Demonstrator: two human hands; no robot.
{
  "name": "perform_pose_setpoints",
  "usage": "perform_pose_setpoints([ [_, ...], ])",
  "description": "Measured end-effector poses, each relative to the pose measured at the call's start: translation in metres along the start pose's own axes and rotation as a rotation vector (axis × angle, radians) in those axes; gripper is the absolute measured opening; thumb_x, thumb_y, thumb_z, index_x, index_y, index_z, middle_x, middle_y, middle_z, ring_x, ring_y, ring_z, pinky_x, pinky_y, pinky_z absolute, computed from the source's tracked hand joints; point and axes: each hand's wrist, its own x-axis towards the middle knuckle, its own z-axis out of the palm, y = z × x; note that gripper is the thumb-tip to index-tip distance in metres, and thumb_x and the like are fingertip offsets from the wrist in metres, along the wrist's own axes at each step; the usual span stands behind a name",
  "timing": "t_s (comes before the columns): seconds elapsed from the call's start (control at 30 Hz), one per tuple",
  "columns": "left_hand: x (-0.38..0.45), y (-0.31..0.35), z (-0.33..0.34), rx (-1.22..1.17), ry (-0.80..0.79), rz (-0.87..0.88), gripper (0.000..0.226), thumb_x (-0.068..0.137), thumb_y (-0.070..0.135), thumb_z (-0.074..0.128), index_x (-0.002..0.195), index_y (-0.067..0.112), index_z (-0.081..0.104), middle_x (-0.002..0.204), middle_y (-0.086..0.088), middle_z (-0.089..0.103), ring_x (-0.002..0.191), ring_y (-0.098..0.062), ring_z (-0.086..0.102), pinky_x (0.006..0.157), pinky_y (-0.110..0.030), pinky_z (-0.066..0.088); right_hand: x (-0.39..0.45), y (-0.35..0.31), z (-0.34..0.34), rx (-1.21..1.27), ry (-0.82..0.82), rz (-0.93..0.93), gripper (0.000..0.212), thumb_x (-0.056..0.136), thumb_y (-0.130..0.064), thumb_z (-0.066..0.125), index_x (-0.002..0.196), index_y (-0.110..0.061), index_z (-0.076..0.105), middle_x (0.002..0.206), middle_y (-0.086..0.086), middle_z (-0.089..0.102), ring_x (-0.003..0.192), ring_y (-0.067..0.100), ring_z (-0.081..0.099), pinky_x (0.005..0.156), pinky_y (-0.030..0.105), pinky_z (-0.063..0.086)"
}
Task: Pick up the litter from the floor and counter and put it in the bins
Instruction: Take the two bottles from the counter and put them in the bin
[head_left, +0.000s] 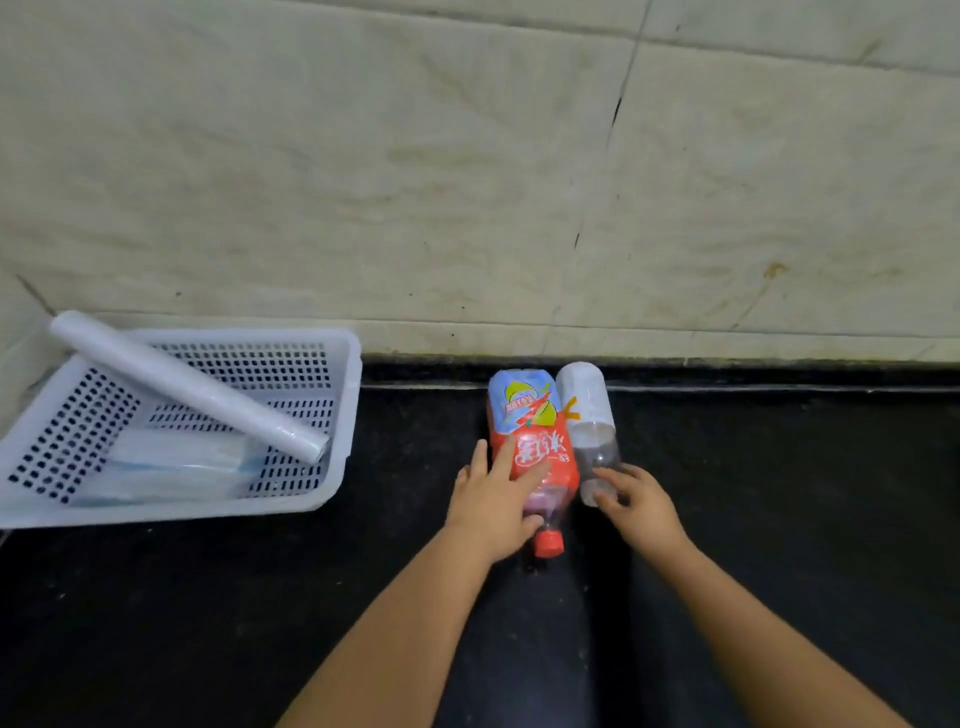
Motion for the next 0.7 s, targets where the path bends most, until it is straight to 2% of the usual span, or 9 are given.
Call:
perform_pose_setpoints([
  [0.1, 0.012, -0.004, 0.004, 0.013, -0.02, 0.052, 0.068, 0.09, 0.049, 0.051, 0.147, 0.041, 0.016, 0.161, 0.0, -0.01, 0.146, -0.041, -0.002, 0.115, -0.053, 0.021, 0.01, -0.001, 0.009, 0.078, 0.121, 0.108, 0.028, 0.081, -0.005, 0.066, 0.107, 0.004, 0.063, 0.127, 0.025, 0.049, 0.117, 0.032, 0.051, 0.099, 0.026, 0.035],
  [0.17, 0.017, -0.003, 0.003, -0.025, -0.015, 0.044, 0.072, 0.087, 0.056, 0.052, 0.147, 0.038, 0.018, 0.161, 0.001, -0.009, 0.146, -0.042, 0.002, 0.113, -0.053, 0.026, 0.014, -0.003, 0.01, 0.107, 0.173, 0.161, 0.016, 0.079, -0.004, 0.068, 0.091, 0.001, 0.059, 0.12, 0.027, 0.05, 0.108, 0.033, 0.053, 0.088, 0.025, 0.035],
  [0.23, 0.018, 0.001, 0.004, -0.078, -0.017, -0.003, 0.076, 0.085, 0.058, 0.054, 0.148, 0.035, 0.018, 0.161, -0.001, -0.01, 0.144, -0.044, 0.009, 0.111, -0.051, 0.031, 0.017, -0.005, 0.009, 0.107, 0.214, 0.197, 0.022, 0.078, -0.004, 0.068, 0.083, -0.007, 0.047, 0.118, 0.028, 0.049, 0.102, 0.036, 0.055, 0.08, 0.027, 0.034],
  [0.33, 0.016, 0.013, 0.009, -0.162, -0.019, -0.119, 0.078, 0.085, 0.052, 0.058, 0.147, 0.033, 0.015, 0.159, -0.014, -0.01, 0.136, -0.042, 0.03, 0.105, -0.044, 0.039, 0.014, 0.0, 0.005, 0.08, 0.255, 0.208, 0.028, 0.078, -0.003, 0.068, 0.083, -0.009, 0.041, 0.117, 0.029, 0.048, 0.101, 0.037, 0.054, 0.074, 0.028, 0.031],
  [0.43, 0.013, 0.028, 0.014, -0.353, -0.024, -0.264, 0.076, 0.088, 0.038, 0.059, 0.147, 0.038, 0.011, 0.148, -0.018, 0.017, 0.12, -0.036, 0.049, 0.097, -0.039, 0.047, 0.004, 0.011, -0.001, 0.052, 0.252, 0.205, 0.029, 0.078, -0.004, 0.067, 0.085, -0.01, 0.04, 0.121, 0.026, 0.046, 0.092, 0.032, 0.051, 0.07, 0.023, 0.03],
  [0.5, 0.01, 0.036, 0.019, -0.49, -0.016, -0.329, 0.079, 0.089, 0.03, 0.059, 0.147, 0.041, 0.006, 0.139, -0.016, 0.026, 0.115, -0.034, 0.054, 0.095, -0.039, 0.049, -0.005, 0.017, -0.007, 0.059, 0.247, 0.191, 0.026, 0.079, -0.005, 0.066, 0.087, -0.008, 0.042, 0.121, 0.024, 0.044, 0.084, 0.024, 0.044, 0.074, 0.021, 0.031],
  [0.57, 0.003, 0.043, 0.023, -0.594, 0.016, -0.369, 0.08, 0.091, 0.021, 0.057, 0.148, 0.042, 0.005, 0.136, -0.016, 0.029, 0.113, -0.034, 0.055, 0.095, -0.038, 0.048, -0.015, 0.023, -0.014, 0.061, 0.249, 0.184, 0.025, 0.079, -0.006, 0.066, 0.096, -0.001, 0.049, 0.121, 0.022, 0.043, 0.083, 0.021, 0.042, 0.075, 0.025, 0.034],
  [0.7, -0.021, 0.06, 0.027, -0.591, 0.145, -0.371, 0.069, 0.092, 0.011, 0.052, 0.148, 0.031, 0.017, 0.135, -0.015, 0.032, 0.112, -0.035, 0.056, 0.095, -0.037, 0.047, -0.045, 0.042, -0.038, 0.093, 0.299, 0.146, 0.032, 0.078, -0.005, 0.066, 0.107, 0.003, 0.053, 0.12, 0.021, 0.045, 0.091, 0.031, 0.052, 0.076, 0.025, 0.036],
])
